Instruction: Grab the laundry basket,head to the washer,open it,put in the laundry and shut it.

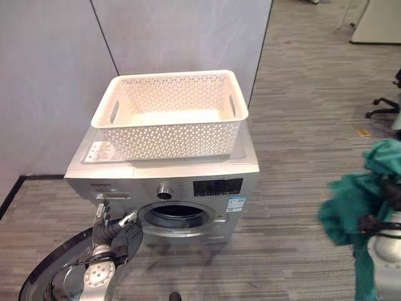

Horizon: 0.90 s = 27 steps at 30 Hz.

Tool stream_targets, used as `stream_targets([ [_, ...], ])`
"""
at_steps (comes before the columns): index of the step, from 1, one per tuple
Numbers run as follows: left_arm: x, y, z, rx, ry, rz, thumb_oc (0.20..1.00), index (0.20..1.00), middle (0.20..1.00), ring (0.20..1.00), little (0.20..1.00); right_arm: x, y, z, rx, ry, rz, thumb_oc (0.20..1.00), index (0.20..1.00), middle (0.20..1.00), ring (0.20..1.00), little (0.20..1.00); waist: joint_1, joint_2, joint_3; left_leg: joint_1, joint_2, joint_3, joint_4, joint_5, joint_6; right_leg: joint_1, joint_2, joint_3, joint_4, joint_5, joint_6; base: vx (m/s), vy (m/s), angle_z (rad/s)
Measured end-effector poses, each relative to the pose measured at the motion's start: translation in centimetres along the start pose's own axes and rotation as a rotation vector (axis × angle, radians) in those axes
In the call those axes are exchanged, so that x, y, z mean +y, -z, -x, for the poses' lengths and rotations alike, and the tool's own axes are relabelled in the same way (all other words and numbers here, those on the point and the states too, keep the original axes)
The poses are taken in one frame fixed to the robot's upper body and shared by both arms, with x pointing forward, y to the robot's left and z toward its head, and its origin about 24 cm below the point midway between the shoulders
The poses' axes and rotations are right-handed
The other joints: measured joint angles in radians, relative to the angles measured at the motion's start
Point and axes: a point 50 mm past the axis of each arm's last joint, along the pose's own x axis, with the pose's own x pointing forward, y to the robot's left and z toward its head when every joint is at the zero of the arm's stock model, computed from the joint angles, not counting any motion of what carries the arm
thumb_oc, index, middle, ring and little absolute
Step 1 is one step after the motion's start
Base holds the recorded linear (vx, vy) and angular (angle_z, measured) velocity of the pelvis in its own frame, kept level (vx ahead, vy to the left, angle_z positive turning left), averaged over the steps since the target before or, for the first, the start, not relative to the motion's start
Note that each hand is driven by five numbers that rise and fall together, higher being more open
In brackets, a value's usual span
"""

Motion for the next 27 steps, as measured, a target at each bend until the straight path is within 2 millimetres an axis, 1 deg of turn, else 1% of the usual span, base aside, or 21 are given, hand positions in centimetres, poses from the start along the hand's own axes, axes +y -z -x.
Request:
stream_targets([
  [1, 0.3, -0.3, 0.2, -0.011, 0.0, -0.003, 1.0, 1.0, 1.0, 1.0, 1.0, 0.7, -0.5, -0.1, -0.008, -0.017, -0.039, 0.2, 0.2, 0.2, 0.2, 0.2, 0.003, -0.002, 0.007, 0.0, 0.001, -0.001, 0.003, 0.0, 0.0, 0.0, 0.002, -0.001, 0.003, -0.002, 0.002, -0.12, -0.062, 0.02],
  [2, 0.6, -0.8, 0.3, -0.031, 0.011, -0.02, 1.0, 1.0, 1.0, 1.0, 1.0, 1.7, -1.1, 0.0, -0.023, -0.057, -0.081, 0.2, 0.2, 0.2, 0.2, 0.2, 0.003, -0.013, 0.021, -0.001, 0.004, -0.004, 0.009, 0.0, 0.0, 0.001, 0.004, -0.003, 0.004, -0.002, 0.002, -0.11, -0.065, 0.05],
  [3, 0.7, -1.3, 0.3, -0.054, 0.025, -0.034, 1.0, 1.0, 1.0, 1.0, 1.0, 2.9, -1.7, 0.5, -0.031, -0.119, -0.131, 0.2, 0.2, 0.2, 0.2, 0.2, 0.009, -0.022, 0.038, -0.006, 0.008, -0.008, 0.018, 0.0, 0.0, 0.003, 0.006, -0.007, 0.005, -0.003, 0.001, -0.14, -0.085, 0.24],
  [4, 0.9, -1.6, 0.2, -0.066, 0.036, -0.045, 1.0, 1.0, 1.0, 1.0, 1.0, 4.0, -2.2, 1.2, -0.037, -0.184, -0.168, 0.2, 0.2, 0.2, 0.2, 0.2, 0.017, -0.024, 0.054, -0.019, 0.009, -0.025, 0.028, 0.0, 0.0, 0.003, 0.006, -0.028, 0.013, -0.01, -0.002, -0.14, -0.078, 0.33],
  [7, 0.9, -1.9, 0.4, -0.079, 0.048, -0.046, 1.0, 1.0, 1.0, 1.0, 1.0, 5.4, -2.7, 2.1, -0.019, -0.264, -0.252, 0.2, 0.2, 0.2, 0.2, 0.2, 0.028, -0.022, 0.074, -0.024, 0.008, -0.035, 0.034, 0.0, 0.0, 0.008, 0.006, -0.052, 0.026, -0.022, -0.002, -0.13, -0.061, 0.27],
  [9, 0.8, -1.9, 0.4, -0.077, 0.056, -0.035, 1.0, 1.0, 1.0, 1.0, 1.0, 6.6, -3.6, 2.7, -0.021, -0.335, -0.324, 0.2, 0.2, 0.2, 0.2, 0.2, 0.03, -0.018, 0.09, -0.026, 0.007, -0.055, 0.036, 0.001, -0.001, 0.012, 0.01, -0.072, 0.037, -0.029, -0.004, -0.08, -0.033, 0.28],
  [10, 0.6, -2.0, 0.3, -0.075, 0.061, -0.019, 1.0, 1.0, 1.0, 1.0, 1.0, 7.0, -3.9, 2.8, -0.023, -0.359, -0.349, 0.2, 0.2, 0.2, 0.2, 0.2, 0.03, -0.016, 0.095, -0.032, 0.008, -0.061, 0.04, 0.001, -0.002, 0.01, 0.01, -0.079, 0.041, -0.033, -0.004, -0.13, -0.032, 0.28],
  [11, 0.1, -2.2, 0.1, -0.083, 0.08, -0.004, 1.0, 1.0, 1.0, 1.0, 1.0, 7.4, -4.3, 2.9, -0.033, -0.386, -0.374, 0.2, 0.2, 0.2, 0.2, 0.2, 0.039, -0.013, 0.114, -0.038, 0.009, -0.073, 0.047, 0.002, -0.004, 0.008, 0.006, -0.087, 0.05, -0.036, -0.008, -0.17, -0.04, 0.22],
  [13, -0.4, -2.3, -0.1, -0.085, 0.103, -0.003, 1.0, 1.0, 1.0, 1.0, 1.0, 8.0, -5.3, 2.7, -0.051, -0.414, -0.43, 0.2, 0.2, 0.2, 0.2, 0.2, 0.039, -0.01, 0.136, -0.037, 0.009, -0.077, 0.053, 0.003, -0.004, 0.0, 0.004, -0.091, 0.081, -0.05, -0.013, -0.13, -0.032, 0.1],
  [16, -1.4, -2.7, -0.4, -0.103, 0.153, -0.012, 1.0, 1.0, 1.0, 1.0, 1.0, 9.3, -6.9, 3.1, -0.088, -0.496, -0.505, 0.2, 0.2, 0.2, 0.2, 0.2, 0.038, -0.011, 0.14, -0.036, 0.014, -0.077, 0.05, 0.006, -0.009, -0.009, 0.003, -0.091, 0.103, -0.06, -0.014, -0.07, -0.035, 0.01],
  [20, -2.2, -3.1, -0.8, -0.115, 0.199, -0.032, 1.0, 1.0, 1.0, 1.0, 1.0, 10.2, -8.3, 3.4, -0.125, -0.57, -0.574, 0.2, 0.2, 0.2, 0.2, 0.2, 0.037, -0.011, 0.14, -0.032, 0.019, -0.076, 0.052, 0.009, -0.013, -0.011, 0.003, -0.088, 0.115, -0.065, -0.021, -0.05, -0.025, -0.03],
  [23, -2.2, -2.8, -1.2, -0.095, 0.198, -0.049, 1.0, 1.0, 1.0, 1.0, 1.0, 10.5, -8.9, 3.5, -0.149, -0.595, -0.588, 0.2, 0.2, 0.2, 0.2, 0.2, 0.039, -0.011, 0.14, -0.029, 0.025, -0.075, 0.056, 0.01, -0.015, -0.008, 0.008, -0.086, 0.117, -0.065, -0.022, -0.04, -0.014, -0.03],
  [25, -2.4, -1.6, -1.3, -0.043, 0.21, -0.073, 1.0, 1.0, 1.0, 1.0, 1.0, 11.2, -9.7, 3.7, -0.173, -0.64, -0.601, 0.2, 0.2, 0.2, 0.2, 0.2, 0.038, -0.01, 0.142, -0.017, 0.03, -0.076, 0.058, 0.01, -0.016, 0.007, 0.012, -0.086, 0.115, -0.067, -0.025, -0.02, -0.005, -0.01],
  [27, -3.1, -0.6, -1.0, -0.003, 0.264, -0.099, 1.0, 1.0, 1.0, 1.0, 1.0, 11.8, -10.6, 3.9, -0.201, -0.676, -0.623, 0.2, 0.2, 0.2, 0.2, 0.2, 0.039, -0.008, 0.144, -0.009, 0.033, -0.077, 0.058, 0.011, -0.017, 0.015, 0.015, -0.087, 0.116, -0.068, -0.028, 0.0, 0.0, 0.0],
])
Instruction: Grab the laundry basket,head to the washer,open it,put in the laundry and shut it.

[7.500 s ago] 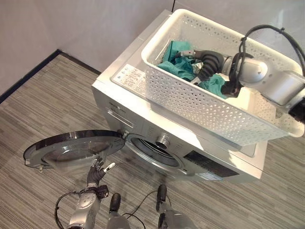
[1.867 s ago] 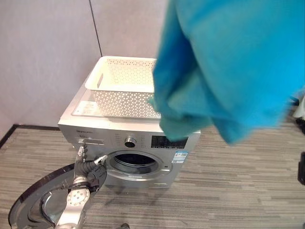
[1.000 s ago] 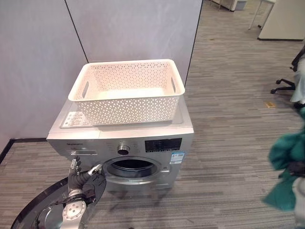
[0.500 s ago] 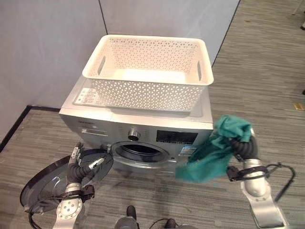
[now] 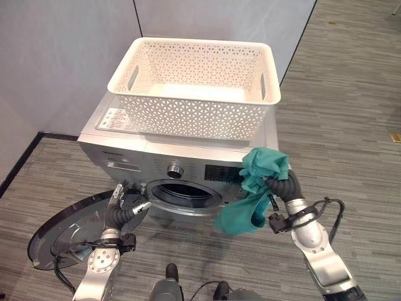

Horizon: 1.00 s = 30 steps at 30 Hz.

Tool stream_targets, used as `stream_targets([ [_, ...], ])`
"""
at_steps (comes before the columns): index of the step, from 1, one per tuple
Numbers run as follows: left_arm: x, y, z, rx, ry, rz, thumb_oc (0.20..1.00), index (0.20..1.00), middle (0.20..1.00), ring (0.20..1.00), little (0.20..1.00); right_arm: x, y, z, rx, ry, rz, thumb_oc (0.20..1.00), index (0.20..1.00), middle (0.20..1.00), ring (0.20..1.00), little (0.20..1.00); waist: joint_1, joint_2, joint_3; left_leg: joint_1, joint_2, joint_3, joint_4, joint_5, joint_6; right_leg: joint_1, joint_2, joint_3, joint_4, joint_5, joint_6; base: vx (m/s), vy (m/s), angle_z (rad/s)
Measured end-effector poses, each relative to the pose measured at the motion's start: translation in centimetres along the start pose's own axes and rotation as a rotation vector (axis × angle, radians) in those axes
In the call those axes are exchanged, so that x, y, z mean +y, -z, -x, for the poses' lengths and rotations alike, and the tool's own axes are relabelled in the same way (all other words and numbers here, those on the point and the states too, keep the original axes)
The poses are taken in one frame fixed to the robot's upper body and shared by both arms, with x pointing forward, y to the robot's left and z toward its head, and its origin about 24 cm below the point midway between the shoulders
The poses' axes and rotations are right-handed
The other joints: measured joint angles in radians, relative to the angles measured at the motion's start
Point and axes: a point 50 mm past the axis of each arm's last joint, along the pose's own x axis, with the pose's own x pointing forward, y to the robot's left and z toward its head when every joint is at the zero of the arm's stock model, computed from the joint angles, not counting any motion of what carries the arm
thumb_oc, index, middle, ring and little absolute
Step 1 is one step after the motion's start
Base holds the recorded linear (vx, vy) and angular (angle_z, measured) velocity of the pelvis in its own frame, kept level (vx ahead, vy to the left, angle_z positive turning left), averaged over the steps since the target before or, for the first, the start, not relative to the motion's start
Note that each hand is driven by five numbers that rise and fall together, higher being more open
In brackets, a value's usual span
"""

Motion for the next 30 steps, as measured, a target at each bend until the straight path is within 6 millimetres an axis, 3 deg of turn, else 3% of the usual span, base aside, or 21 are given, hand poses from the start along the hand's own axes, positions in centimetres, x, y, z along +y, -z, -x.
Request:
stream_targets([
  [6, -3.4, 2.6, 0.6, 0.127, 0.189, -0.043, 1.0, 1.0, 1.0, 1.0, 1.0, 2.4, -1.1, -1.2, -0.059, -0.123, -0.035, 0.2, 0.2, 0.2, 0.2, 0.2, 0.013, 0.006, 0.004, 0.009, 0.006, -0.003, -0.008, 0.01, -0.016, 0.003, 0.004, -0.013, 0.02, -0.013, -0.019, 0.0, -0.006, 0.05],
  [13, -4.4, 0.3, 0.5, 0.052, 0.282, 0.045, 1.0, 1.0, 1.0, 1.0, 1.0, 3.6, -2.6, -2.5, -0.121, -0.161, -0.09, 0.2, 0.2, 0.2, 0.2, 0.2, 0.025, 0.012, 0.01, -0.015, 0.009, -0.008, 0.007, 0.012, -0.019, -0.026, -0.001, -0.021, 0.06, -0.033, -0.029, -0.01, -0.01, 0.03],
  [21, -6.5, 0.8, 1.1, 0.089, 0.385, 0.089, 1.0, 1.0, 1.0, 1.0, 1.0, 6.2, -4.2, -3.3, -0.172, -0.265, -0.179, 0.2, 0.2, 0.2, 0.2, 0.2, 0.03, 0.012, 0.02, -0.03, 0.013, -0.031, 0.011, 0.018, -0.029, -0.031, 0.003, -0.041, 0.067, -0.039, -0.036, -0.02, -0.011, 0.06],
  [27, -7.5, 0.4, -0.5, 0.081, 0.421, 0.054, 1.0, 1.0, 1.0, 1.0, 1.0, 7.0, -5.8, -5.0, -0.236, -0.3, -0.182, 0.2, 0.2, 0.2, 0.2, 0.2, 0.044, 0.009, 0.065, -0.087, 0.014, -0.039, 0.031, 0.025, -0.038, -0.105, -0.012, -0.05, 0.143, -0.062, -0.046, -0.03, 0.006, 0.05],
  [30, -8.0, 0.0, -0.9, 0.066, 0.435, 0.054, 1.0, 1.0, 1.0, 1.0, 1.0, 7.6, -5.9, -4.8, -0.234, -0.323, -0.195, 0.2, 0.2, 0.2, 0.2, 0.2, 0.044, 0.008, 0.067, -0.096, 0.014, -0.041, 0.036, 0.025, -0.038, -0.11, -0.013, -0.051, 0.143, -0.063, -0.046, 0.0, 0.0, 0.0],
])
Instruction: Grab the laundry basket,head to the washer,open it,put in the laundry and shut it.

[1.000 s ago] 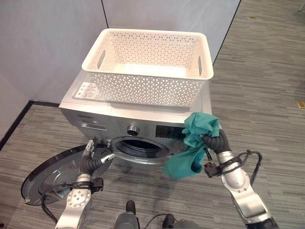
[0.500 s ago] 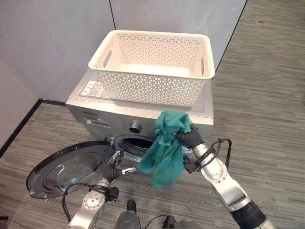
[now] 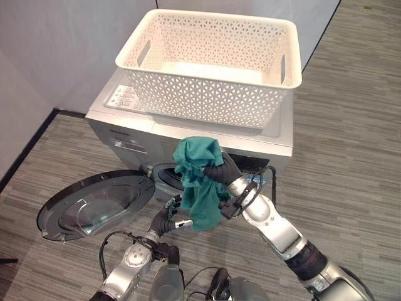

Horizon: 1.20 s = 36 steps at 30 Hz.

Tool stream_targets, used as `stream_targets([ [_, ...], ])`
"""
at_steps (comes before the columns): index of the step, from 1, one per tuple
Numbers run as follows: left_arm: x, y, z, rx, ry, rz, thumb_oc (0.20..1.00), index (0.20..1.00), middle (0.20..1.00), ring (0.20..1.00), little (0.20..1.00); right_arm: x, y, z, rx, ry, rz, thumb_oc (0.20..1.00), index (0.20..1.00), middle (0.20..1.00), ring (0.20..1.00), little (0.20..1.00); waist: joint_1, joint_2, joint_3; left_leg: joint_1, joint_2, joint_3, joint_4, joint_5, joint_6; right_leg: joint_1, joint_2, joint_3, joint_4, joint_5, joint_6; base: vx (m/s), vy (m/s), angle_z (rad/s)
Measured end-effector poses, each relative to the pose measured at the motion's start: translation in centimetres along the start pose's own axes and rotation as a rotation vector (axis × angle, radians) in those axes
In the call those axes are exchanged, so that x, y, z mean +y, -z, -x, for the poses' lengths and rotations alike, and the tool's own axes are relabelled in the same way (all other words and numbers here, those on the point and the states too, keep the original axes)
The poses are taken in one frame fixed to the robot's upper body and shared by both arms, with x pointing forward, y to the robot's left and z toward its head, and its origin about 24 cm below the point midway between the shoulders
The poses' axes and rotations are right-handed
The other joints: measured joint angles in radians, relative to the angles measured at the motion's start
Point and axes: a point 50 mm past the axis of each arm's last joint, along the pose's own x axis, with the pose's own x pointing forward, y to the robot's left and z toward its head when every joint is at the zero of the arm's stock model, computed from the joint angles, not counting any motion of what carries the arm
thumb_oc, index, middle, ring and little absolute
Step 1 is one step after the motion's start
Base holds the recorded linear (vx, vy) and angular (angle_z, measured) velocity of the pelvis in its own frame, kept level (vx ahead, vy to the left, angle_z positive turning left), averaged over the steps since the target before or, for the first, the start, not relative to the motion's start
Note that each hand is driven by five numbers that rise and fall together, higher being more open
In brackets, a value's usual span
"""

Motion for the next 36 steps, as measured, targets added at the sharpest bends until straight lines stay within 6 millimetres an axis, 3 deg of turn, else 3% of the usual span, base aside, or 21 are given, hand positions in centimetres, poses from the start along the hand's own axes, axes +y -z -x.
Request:
stream_targets([
  [5, -1.1, -0.8, -1.9, -0.018, 0.027, -0.003, 1.0, 1.0, 1.0, 1.0, 1.0, 1.4, -0.7, -0.6, -0.027, -0.059, -0.056, 0.2, 0.2, 0.2, 0.2, 0.2, 0.0, -0.004, 0.002, -0.002, 0.0, 0.0, 0.0, 0.0, 0.0, -0.002, 0.0, 0.0, 0.001, 0.0, 0.0, 0.0, 0.0, 0.0],
  [18, -3.0, -0.5, -3.0, 0.007, 0.08, 0.027, 1.0, 1.0, 1.0, 1.0, 1.0, 3.2, -0.7, -1.0, -0.014, -0.143, -0.147, 0.2, 0.2, 0.2, 0.2, 0.2, -0.001, -0.026, 0.009, -0.008, -0.001, -0.002, 0.003, 0.0, 0.0, -0.009, -0.004, -0.003, 0.01, -0.001, 0.0, 0.0, 0.001, 0.0],
  [24, -5.1, -1.6, -4.5, -0.015, 0.155, 0.0, 1.0, 1.0, 1.0, 1.0, 1.0, 3.5, -0.7, -1.0, -0.004, -0.154, -0.185, 0.2, 0.2, 0.2, 0.2, 0.2, -0.005, -0.031, 0.007, -0.036, -0.004, -0.006, 0.007, 0.006, -0.001, -0.042, -0.012, -0.007, 0.031, -0.001, -0.001, 0.0, 0.002, 0.01],
  [36, -7.8, -3.0, -6.8, -0.015, 0.185, 0.004, 1.0, 1.0, 1.0, 1.0, 1.0, 3.7, -0.5, -1.0, 0.021, -0.158, -0.261, 0.2, 0.2, 0.2, 0.2, 0.2, -0.047, -0.078, 0.0, -0.058, -0.003, -0.006, 0.008, 0.011, -0.003, -0.069, -0.014, -0.006, 0.044, -0.002, -0.003, 0.0, 0.0, 0.0],
])
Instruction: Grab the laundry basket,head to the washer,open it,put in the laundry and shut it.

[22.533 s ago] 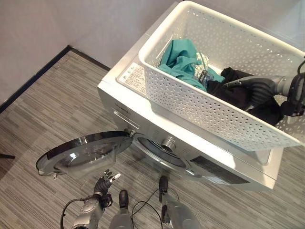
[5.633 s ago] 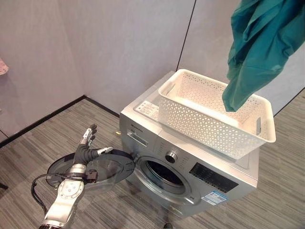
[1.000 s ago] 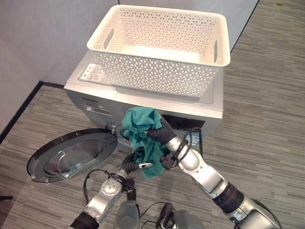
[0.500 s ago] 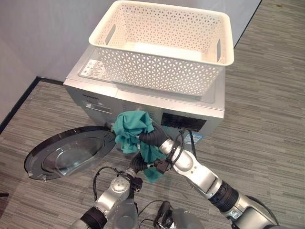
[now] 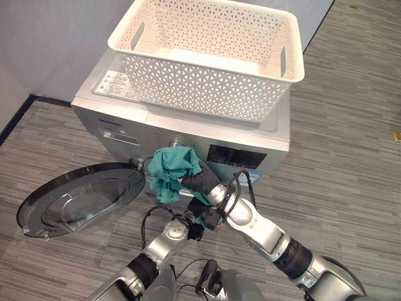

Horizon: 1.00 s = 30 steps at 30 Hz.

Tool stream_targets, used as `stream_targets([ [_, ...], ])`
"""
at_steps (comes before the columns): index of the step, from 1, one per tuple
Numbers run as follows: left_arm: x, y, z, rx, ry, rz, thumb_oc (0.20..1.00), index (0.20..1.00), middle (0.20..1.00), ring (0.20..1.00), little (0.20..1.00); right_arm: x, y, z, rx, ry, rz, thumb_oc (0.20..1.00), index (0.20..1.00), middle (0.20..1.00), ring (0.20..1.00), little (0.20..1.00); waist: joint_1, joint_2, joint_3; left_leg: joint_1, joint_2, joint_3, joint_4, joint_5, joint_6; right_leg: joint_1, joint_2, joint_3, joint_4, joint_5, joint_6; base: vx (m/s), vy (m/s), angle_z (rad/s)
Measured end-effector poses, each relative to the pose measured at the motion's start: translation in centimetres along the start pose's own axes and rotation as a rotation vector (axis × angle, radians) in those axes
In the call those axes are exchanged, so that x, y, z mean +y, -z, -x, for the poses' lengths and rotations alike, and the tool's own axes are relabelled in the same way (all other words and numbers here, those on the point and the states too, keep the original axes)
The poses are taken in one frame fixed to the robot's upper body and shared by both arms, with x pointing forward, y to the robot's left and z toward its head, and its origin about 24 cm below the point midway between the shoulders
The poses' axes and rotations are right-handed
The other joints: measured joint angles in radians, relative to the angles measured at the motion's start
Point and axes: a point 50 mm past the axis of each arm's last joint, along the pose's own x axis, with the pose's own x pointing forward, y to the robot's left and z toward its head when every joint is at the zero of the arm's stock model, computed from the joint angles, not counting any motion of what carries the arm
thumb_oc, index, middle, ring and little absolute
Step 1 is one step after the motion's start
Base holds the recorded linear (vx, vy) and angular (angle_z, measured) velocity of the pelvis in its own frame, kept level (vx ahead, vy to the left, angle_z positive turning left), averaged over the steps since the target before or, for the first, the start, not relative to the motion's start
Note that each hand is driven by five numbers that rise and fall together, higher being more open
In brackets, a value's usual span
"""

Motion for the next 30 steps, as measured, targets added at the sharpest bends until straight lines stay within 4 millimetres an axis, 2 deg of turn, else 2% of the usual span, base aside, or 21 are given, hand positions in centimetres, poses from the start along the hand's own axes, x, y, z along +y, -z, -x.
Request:
stream_targets([
  [2, 0.0, -0.1, 0.0, -0.002, 0.0, -0.003, 1.0, 1.0, 1.0, 1.0, 1.0, -0.1, 0.0, 0.0, 0.001, 0.009, -0.001, 0.2, 0.2, 0.2, 0.2, 0.2, -0.012, -0.004, 0.0, -0.009, 0.003, 0.001, 0.002, 0.001, -0.001, -0.009, 0.002, 0.001, 0.001, 0.0, 0.0, 0.0, 0.0, 0.0],
  [3, 0.0, -0.1, -0.1, -0.002, 0.0, -0.004, 0.95, 0.95, 0.95, 0.95, 0.95, -0.1, 0.0, 0.0, 0.001, 0.015, -0.001, 0.2, 0.2, 0.2, 0.2, 0.2, -0.013, -0.004, 0.0, -0.012, 0.004, 0.0, 0.002, 0.001, -0.001, -0.013, 0.003, 0.001, 0.002, 0.0, 0.0, 0.0, 0.0, 0.0],
  [4, 0.0, 0.0, -0.1, 0.0, -0.002, -0.005, 0.655, 0.655, 0.655, 0.655, 0.655, -0.1, 0.0, 0.0, 0.001, 0.018, 0.0, 0.2, 0.2, 0.2, 0.2, 0.2, -0.012, -0.004, 0.0, -0.013, 0.004, 0.0, 0.002, 0.001, -0.001, -0.015, 0.003, 0.001, 0.002, 0.0, 0.0, 0.0, 0.0, 0.0],
  [5, 0.2, 0.1, 0.0, 0.007, -0.014, -0.007, 0.2, 0.2, 0.2, 0.2, 0.2, -0.2, 0.0, 0.1, 0.003, 0.019, 0.003, 0.2, 0.2, 0.2, 0.2, 0.2, -0.012, -0.004, 0.0, -0.014, 0.003, 0.002, 0.002, 0.001, -0.001, -0.017, 0.002, 0.003, 0.002, 0.0, 0.0, 0.0, 0.0, 0.0],
  [14, 2.0, 1.2, 0.3, 0.047, -0.133, 0.051, 0.2, 0.2, 0.2, 0.2, 0.2, -0.3, 0.0, 0.1, 0.0, 0.028, 0.003, 0.2, 0.2, 0.2, 0.2, 0.2, -0.01, -0.016, 0.006, -0.031, 0.003, 0.003, -0.001, 0.001, -0.001, -0.033, 0.003, 0.001, -0.001, 0.0, 0.0, 0.0, -0.005, 0.0],
  [24, 5.1, 0.6, 0.7, 0.001, -0.329, 0.108, 0.2, 0.2, 0.2, 0.2, 0.2, -0.8, -0.1, 0.3, -0.022, 0.082, 0.0, 0.209, 0.209, 0.209, 0.209, 0.209, -0.007, -0.025, 0.04, -0.052, 0.003, 0.007, -0.004, 0.003, -0.001, -0.058, 0.002, 0.004, 0.0, 0.0, 0.0, 0.0, 0.0, -0.01],
  [25, 6.4, 0.9, 1.3, -0.005, -0.393, 0.133, 0.2, 0.2, 0.2, 0.2, 0.2, -1.5, 0.2, 1.0, -0.016, 0.122, -0.009, 0.479, 0.479, 0.479, 0.479, 0.479, -0.007, -0.022, 0.042, -0.05, 0.003, 0.01, -0.008, 0.003, -0.001, -0.058, 0.002, 0.005, -0.004, 0.0, 0.0, 0.0, 0.011, -0.04],
  [26, 7.2, 1.1, 1.7, -0.001, -0.425, 0.133, 0.2, 0.2, 0.2, 0.2, 0.2, -2.0, 0.4, 1.4, -0.004, 0.141, 0.005, 1.0, 1.0, 1.0, 1.0, 1.0, -0.007, -0.02, 0.043, -0.049, 0.003, 0.013, -0.009, 0.003, -0.001, -0.058, 0.002, 0.006, -0.005, 0.0, 0.0, 0.0, 0.031, -0.05],
  [27, 8.2, 1.3, 2.3, 0.002, -0.46, 0.117, 0.2, 0.2, 0.2, 0.2, 0.2, -2.5, 0.8, 2.1, 0.01, 0.16, 0.035, 1.0, 1.0, 1.0, 1.0, 1.0, -0.009, -0.018, 0.045, -0.047, 0.003, 0.015, -0.011, 0.003, -0.001, -0.058, 0.003, 0.008, -0.007, 0.0, 0.0, 0.0, 0.048, -0.03],
  [30, 12.5, 1.1, 5.8, -0.079, -0.654, 0.159, 0.2, 0.2, 0.2, 0.2, 0.2, -6.6, 2.6, 8.8, 0.135, 0.361, 0.174, 1.0, 1.0, 1.0, 1.0, 1.0, -0.013, -0.015, 0.047, -0.032, 0.0, 0.024, -0.023, 0.003, 0.0, -0.052, 0.001, 0.017, -0.015, 0.001, 0.001, 0.0, 0.045, -0.08],
])
